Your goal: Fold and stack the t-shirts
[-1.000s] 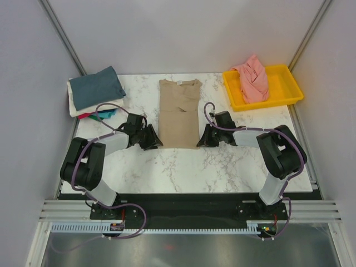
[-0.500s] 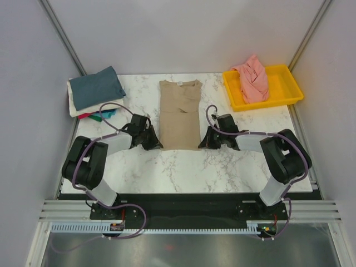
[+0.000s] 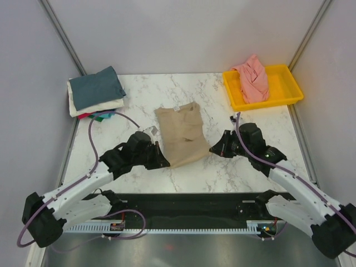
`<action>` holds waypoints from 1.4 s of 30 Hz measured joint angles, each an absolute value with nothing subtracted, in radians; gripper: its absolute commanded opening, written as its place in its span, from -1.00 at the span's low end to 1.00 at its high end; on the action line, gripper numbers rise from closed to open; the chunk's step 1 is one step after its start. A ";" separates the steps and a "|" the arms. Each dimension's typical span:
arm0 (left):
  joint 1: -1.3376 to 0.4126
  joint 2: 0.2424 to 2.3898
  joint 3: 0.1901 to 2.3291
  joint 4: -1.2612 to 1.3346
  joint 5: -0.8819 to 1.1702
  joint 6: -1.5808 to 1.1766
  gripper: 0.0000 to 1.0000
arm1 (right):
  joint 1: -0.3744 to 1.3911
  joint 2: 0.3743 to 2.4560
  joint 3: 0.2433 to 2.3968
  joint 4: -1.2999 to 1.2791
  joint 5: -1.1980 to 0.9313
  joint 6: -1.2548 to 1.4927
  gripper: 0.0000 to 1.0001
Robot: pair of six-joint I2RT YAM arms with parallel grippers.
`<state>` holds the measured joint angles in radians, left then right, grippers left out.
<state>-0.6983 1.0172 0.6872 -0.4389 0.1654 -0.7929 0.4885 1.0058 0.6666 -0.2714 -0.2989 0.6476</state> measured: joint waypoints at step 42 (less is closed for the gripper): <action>-0.367 1.565 1.325 -0.779 0.240 -0.624 -0.96 | 0.464 1.519 1.295 -0.613 -0.075 0.470 -1.00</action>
